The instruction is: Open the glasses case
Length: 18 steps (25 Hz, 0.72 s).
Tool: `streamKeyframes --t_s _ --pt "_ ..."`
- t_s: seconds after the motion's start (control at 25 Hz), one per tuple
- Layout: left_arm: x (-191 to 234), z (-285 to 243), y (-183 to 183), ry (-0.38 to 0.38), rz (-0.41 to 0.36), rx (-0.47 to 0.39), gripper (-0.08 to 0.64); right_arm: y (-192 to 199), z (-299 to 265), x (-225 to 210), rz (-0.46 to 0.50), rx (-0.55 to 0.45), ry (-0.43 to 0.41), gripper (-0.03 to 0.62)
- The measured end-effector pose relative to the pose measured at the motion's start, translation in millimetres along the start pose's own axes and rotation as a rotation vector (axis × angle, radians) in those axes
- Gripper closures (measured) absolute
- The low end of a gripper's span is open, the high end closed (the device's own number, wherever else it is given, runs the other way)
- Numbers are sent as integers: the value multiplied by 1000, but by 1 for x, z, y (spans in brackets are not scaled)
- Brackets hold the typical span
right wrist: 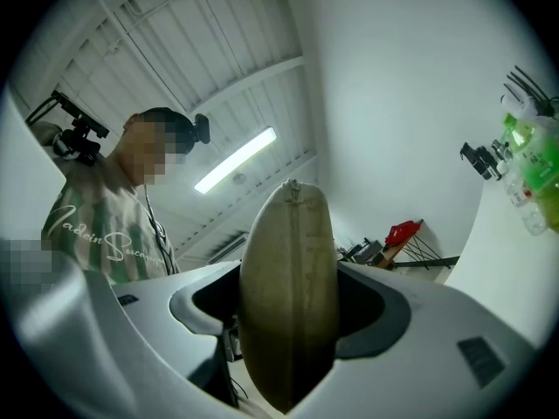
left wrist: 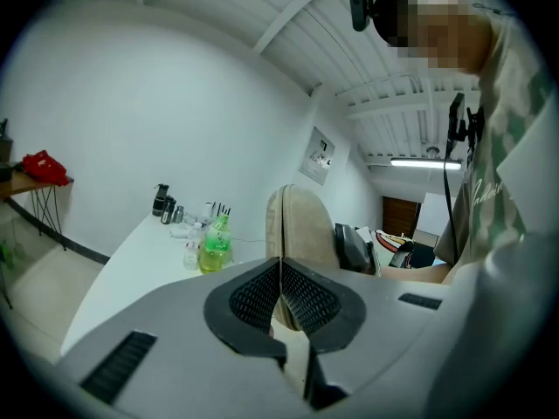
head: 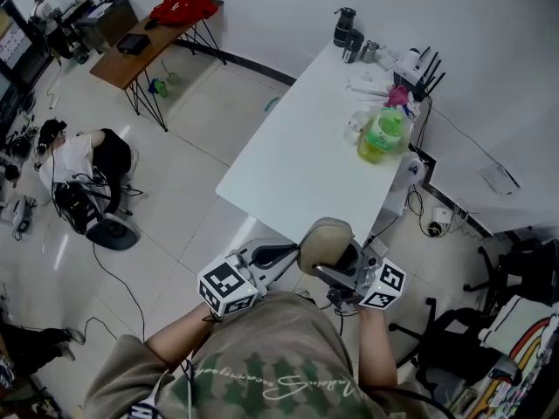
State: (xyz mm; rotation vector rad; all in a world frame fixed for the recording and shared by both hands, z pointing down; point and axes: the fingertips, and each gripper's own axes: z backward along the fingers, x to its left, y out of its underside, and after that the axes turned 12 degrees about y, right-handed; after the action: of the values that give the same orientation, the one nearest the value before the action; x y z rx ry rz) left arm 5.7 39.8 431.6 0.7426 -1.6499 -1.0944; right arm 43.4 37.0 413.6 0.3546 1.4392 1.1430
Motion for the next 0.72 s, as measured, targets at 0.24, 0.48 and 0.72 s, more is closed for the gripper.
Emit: streamKeyframes --t_s 0.24,0.48,0.72 --pt "-3 0 -4 -4 -51 30 546 -7 0 4 -28 -22 -27 290" --pt "-6 -1 -2 -16 -87 48 543 -2 1 7 22 25 -44 291" --pt "-5 -3 -15 62 -120 18 497 0 5 17 26 33 -87 292"
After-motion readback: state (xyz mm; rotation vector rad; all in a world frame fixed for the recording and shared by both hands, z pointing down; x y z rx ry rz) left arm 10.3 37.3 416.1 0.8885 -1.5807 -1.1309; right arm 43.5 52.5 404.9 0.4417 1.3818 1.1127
